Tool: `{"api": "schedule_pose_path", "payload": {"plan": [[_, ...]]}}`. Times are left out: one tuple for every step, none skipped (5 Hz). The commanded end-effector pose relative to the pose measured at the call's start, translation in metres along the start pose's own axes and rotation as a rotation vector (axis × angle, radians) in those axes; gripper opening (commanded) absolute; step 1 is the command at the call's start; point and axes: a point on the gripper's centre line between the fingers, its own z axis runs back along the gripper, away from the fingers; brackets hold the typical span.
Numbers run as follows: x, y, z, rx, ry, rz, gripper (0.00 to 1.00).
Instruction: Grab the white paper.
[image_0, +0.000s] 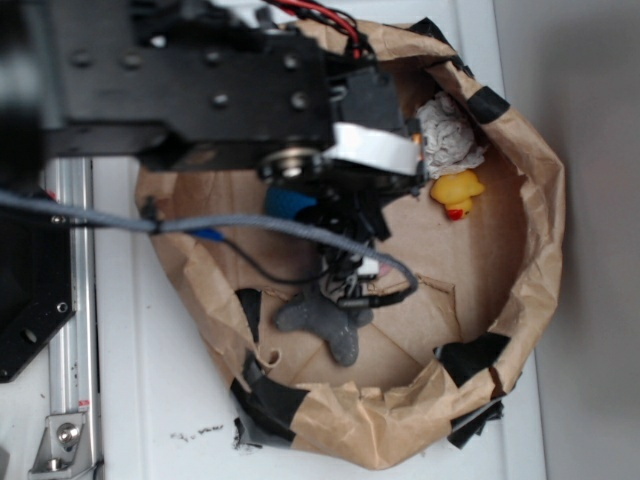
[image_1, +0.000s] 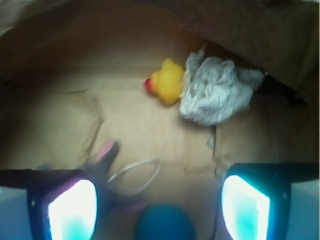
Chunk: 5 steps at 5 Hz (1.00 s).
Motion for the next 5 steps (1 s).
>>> {"api": "schedule_pose_path", "payload": {"plan": [[0.02, 0.015, -0.021, 0.101, -0.02, -0.014, 1.0], [0.03, 0.023, -0.019, 0.142, -0.052, -0.035, 1.0], [0.034, 0.027, -0.019, 0.163, -0.074, -0.075, 1.0], [0.05, 0.02, -0.026, 0.176, -0.103, -0.143, 1.0], [0.056, 0.026, -0.038, 0.224, -0.112, -0.174, 1.0]]}}
